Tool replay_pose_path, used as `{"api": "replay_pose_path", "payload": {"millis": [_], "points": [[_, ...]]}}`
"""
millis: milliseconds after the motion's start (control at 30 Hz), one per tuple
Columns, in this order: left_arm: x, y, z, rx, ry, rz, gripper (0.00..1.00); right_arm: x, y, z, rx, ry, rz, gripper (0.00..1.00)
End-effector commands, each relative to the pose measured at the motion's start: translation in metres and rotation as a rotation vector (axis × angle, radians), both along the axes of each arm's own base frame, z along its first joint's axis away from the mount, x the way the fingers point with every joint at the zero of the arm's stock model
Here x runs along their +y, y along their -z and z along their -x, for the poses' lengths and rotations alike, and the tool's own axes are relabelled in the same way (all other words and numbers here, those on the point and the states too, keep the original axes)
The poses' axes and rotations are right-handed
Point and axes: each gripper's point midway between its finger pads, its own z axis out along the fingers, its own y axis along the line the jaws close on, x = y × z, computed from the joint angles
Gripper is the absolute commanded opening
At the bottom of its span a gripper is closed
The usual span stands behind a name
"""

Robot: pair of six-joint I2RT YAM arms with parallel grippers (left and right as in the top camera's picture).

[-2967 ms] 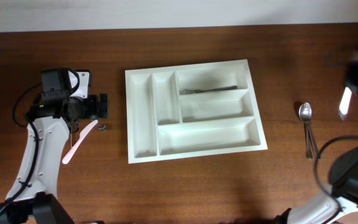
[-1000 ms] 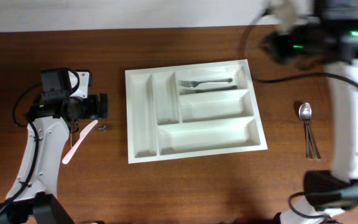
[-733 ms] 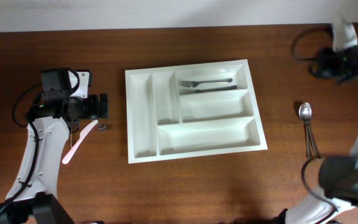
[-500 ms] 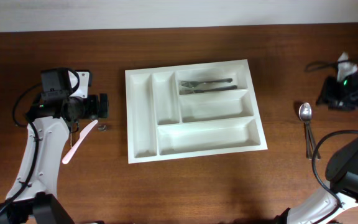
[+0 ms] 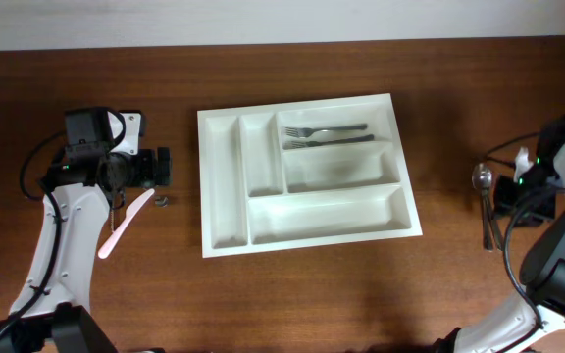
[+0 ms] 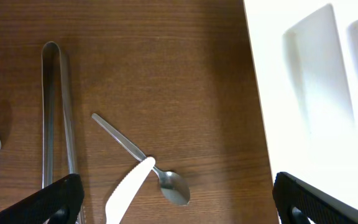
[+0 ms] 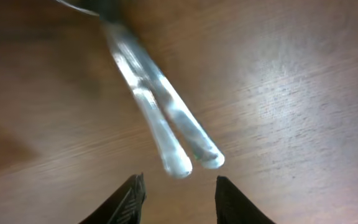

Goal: Pack container
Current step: 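Move the right gripper to the spoons and grasp one spoon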

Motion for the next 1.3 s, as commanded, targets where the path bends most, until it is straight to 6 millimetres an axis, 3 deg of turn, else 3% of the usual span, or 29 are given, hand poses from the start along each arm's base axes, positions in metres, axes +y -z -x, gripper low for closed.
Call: {"api": "replay_pose_path", "payload": {"millis": [0,200,633,933,1267], "points": [[0.000,-0.005,-0.005,-0.016,0.018,0.001,0.99,-0.011,0.010,0.017,0.024,0.060,0.025,0.38],[0.000,-0.005,-0.005,-0.016,0.018,0.001,0.99,-0.015,0.023,0.024,0.014,0.090,0.020,0.38],[0.000,-0.005,-0.005,-0.016,0.018,0.001,0.99,-0.022,0.030,0.003,-0.080,0.085,0.052,0.39],[0.000,-0.005,-0.005,-0.016,0.018,0.001,0.99,-0.012,0.031,0.003,-0.087,0.090,-0.001,0.39],[0.000,-0.005,-0.005,-0.016,0.018,0.001,0.99,-0.007,0.051,0.010,-0.093,0.085,0.001,0.39]]}}
